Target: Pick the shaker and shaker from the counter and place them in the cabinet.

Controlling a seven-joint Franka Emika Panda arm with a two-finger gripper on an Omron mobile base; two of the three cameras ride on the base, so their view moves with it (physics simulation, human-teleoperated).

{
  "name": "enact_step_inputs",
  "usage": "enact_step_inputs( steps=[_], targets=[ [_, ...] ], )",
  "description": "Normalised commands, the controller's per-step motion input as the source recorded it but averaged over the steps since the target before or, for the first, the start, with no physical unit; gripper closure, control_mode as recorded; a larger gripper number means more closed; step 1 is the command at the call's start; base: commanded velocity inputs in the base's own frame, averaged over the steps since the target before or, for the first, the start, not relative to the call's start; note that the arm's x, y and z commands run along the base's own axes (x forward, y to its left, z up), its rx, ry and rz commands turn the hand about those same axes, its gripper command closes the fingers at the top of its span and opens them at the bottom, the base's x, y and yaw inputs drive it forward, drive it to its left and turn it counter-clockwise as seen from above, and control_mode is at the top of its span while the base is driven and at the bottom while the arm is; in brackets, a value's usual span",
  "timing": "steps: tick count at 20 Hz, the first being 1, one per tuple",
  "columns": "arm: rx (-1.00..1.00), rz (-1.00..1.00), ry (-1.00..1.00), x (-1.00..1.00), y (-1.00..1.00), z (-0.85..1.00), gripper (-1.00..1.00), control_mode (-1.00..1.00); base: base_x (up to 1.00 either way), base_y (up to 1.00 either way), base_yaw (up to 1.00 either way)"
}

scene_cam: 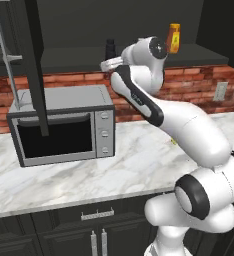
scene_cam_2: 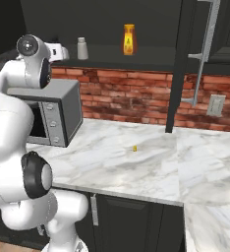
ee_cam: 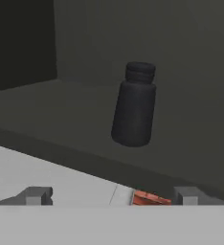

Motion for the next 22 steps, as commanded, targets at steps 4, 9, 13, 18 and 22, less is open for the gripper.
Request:
enact_step_inputs(
  steps=[4, 9, 13, 18, 22],
  targets=[
    [0.00, 0.00, -0.12, -1.00, -0.18, 0.00, -1.00, -1.00, 0.00, 0.00, 0.00],
    [0.01, 0.00, -0.09, -1.00, -0.29, 0.00, -1.00, -1.00, 0.00, 0.00, 0.00],
    [0.00, 0.00, -0.05, -0.99, -0.29, -0.04, -1.00, -1.00, 0.00, 0.00, 0.00],
    [0.00, 0.00, 0.00, -0.74, -0.17, -0.31, -1.00, -1.00, 0.00, 0.00, 0.00],
    [0.00, 0.00, 0.04, -0.54, -0.10, -0.40, -1.00, -1.00, 0.00, 0.00, 0.00]
  ],
)
